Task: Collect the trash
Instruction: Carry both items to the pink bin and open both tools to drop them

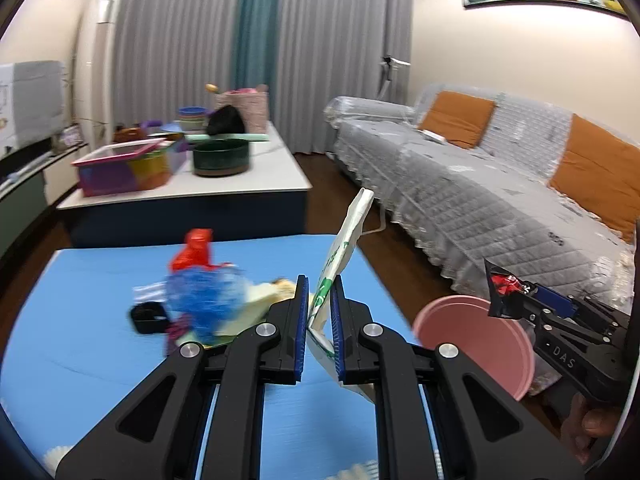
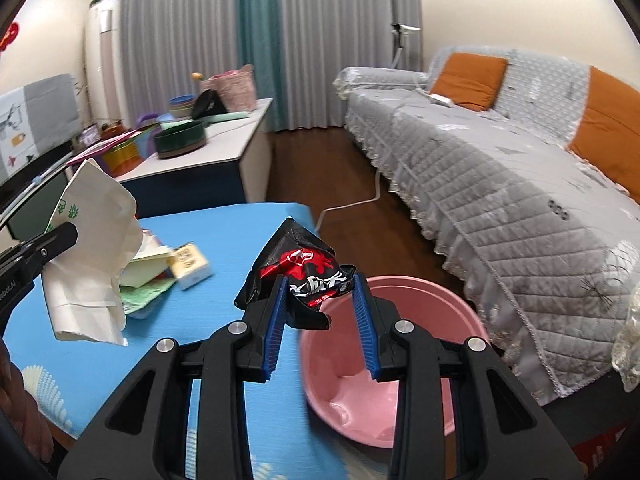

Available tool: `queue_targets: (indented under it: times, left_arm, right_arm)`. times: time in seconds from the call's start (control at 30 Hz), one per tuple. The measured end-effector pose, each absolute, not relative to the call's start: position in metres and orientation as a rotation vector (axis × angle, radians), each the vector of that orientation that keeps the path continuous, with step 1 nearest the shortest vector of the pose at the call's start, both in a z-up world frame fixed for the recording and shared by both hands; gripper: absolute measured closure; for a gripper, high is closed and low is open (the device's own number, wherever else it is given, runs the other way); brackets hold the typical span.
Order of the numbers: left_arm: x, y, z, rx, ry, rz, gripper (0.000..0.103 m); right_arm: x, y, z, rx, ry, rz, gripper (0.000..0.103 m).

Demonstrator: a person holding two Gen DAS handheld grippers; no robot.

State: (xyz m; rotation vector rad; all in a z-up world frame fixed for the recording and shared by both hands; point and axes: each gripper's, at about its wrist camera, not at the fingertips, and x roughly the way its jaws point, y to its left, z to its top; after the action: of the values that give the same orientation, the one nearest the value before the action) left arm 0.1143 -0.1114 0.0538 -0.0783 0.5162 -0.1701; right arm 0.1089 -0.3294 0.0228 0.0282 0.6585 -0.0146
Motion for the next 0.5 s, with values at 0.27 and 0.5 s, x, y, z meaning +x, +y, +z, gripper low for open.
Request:
queue_targets:
  times: [0.27, 0.5]
  left_arm:
    - [0.122, -0.167, 0.044, -0.044, 0.539, -0.297, 0.092]
    - [0.132, -0.204, 0.031, -0.026, 0.584, -0.386, 0.092]
  right_arm:
    - [0.102, -0.383, 0.018, 0.053, 0.661, -0.114, 0.069]
    - [0.098, -0.415, 0.01, 0.067, 0.669, -0.172, 0.069]
